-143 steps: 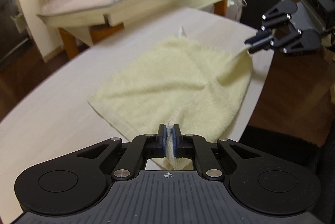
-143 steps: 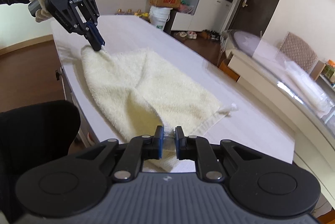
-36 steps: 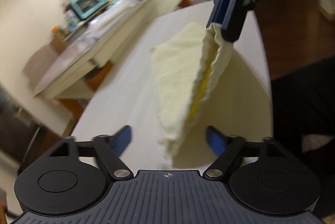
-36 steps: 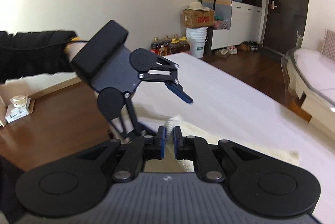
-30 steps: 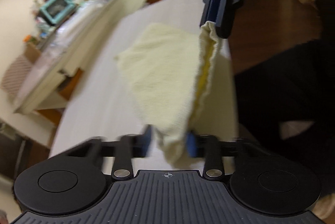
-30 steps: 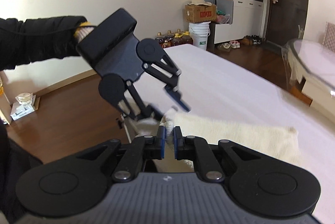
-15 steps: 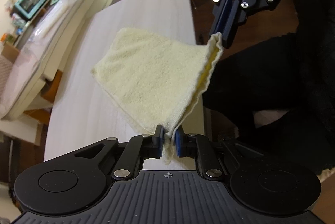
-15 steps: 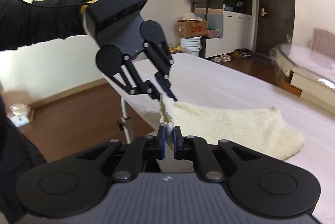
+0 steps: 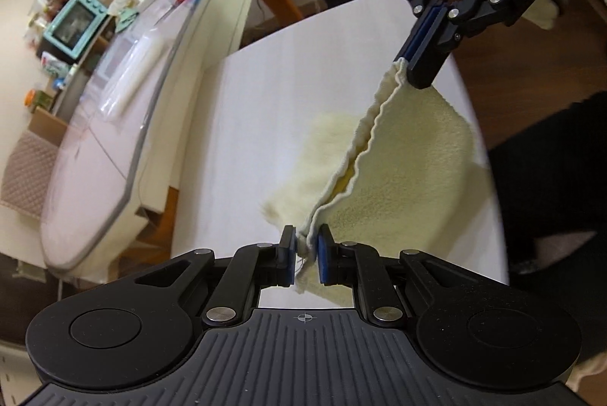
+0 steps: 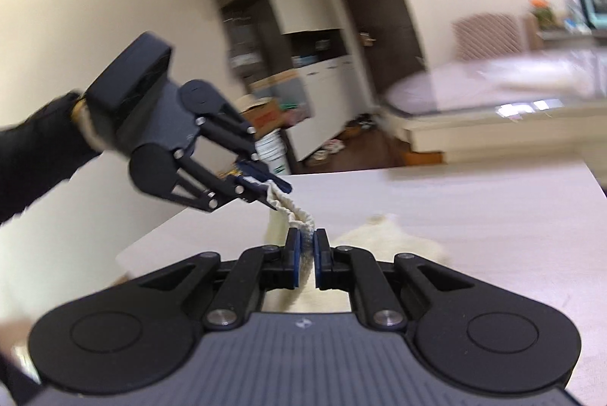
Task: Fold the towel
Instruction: 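Lift and fold the towel over onto itself with both grippers, then open both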
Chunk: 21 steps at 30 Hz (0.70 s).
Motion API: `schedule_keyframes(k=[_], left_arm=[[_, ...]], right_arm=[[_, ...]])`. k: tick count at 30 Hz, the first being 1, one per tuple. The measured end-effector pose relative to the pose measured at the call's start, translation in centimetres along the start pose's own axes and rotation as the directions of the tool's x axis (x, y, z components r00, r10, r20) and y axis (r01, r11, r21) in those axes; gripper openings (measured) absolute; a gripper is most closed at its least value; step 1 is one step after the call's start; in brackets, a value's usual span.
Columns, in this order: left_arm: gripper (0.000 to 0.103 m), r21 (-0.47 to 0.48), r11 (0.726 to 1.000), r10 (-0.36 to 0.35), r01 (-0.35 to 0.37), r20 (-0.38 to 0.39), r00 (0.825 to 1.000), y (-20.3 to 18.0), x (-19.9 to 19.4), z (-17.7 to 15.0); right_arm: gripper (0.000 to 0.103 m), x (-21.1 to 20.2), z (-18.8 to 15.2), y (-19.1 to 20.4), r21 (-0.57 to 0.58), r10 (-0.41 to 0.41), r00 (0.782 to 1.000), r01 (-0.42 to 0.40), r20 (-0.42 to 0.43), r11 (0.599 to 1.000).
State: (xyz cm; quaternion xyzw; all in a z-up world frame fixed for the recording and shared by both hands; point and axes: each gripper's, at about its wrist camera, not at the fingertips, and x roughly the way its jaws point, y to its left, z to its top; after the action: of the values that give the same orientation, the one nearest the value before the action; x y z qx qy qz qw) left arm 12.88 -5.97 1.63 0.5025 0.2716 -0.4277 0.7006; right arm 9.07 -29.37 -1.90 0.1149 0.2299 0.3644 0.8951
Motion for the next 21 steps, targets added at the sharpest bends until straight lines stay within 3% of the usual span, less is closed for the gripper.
schedule_keyframes(k=[10, 13, 17, 18, 21], left_arm=[[0.013, -0.017, 0.998, -0.053, 0.053, -0.012, 0.999, 2.9, 6.3, 1.4], [0.017, -0.040, 0.998, -0.059, 0.058, -0.019, 0.998, 3.4, 7.8, 1.3], [0.028, -0.088, 0.994, -0.061, 0.059, -0.017, 0.998, 3.7, 8.5, 0.9], [0.035, -0.110, 0.992, -0.057, 0.056, -0.010, 0.998, 4.0, 8.3, 0.7], [0.036, -0.170, 0.984, -0.049, 0.050, 0.009, 0.999, 4.9, 7.9, 0.2]], right_arm=[[0.008, 2.9, -0.9, -5.5, 0.137, -0.099, 0.994, 0.104, -0.043, 0.985], [0.008, 2.8, -1.4, -6.4, 0.151, -0.111, 0.992, 0.118, -0.054, 0.982], [0.017, 2.8, -1.8, -6.7, 0.139, -0.130, 0.988, 0.140, -0.079, 0.980], [0.019, 2.8, -1.8, -6.8, 0.128, -0.140, 0.987, 0.149, -0.080, 0.980], [0.020, 2.1, -1.7, -6.8, 0.124, -0.152, 0.987, 0.157, -0.050, 0.980]])
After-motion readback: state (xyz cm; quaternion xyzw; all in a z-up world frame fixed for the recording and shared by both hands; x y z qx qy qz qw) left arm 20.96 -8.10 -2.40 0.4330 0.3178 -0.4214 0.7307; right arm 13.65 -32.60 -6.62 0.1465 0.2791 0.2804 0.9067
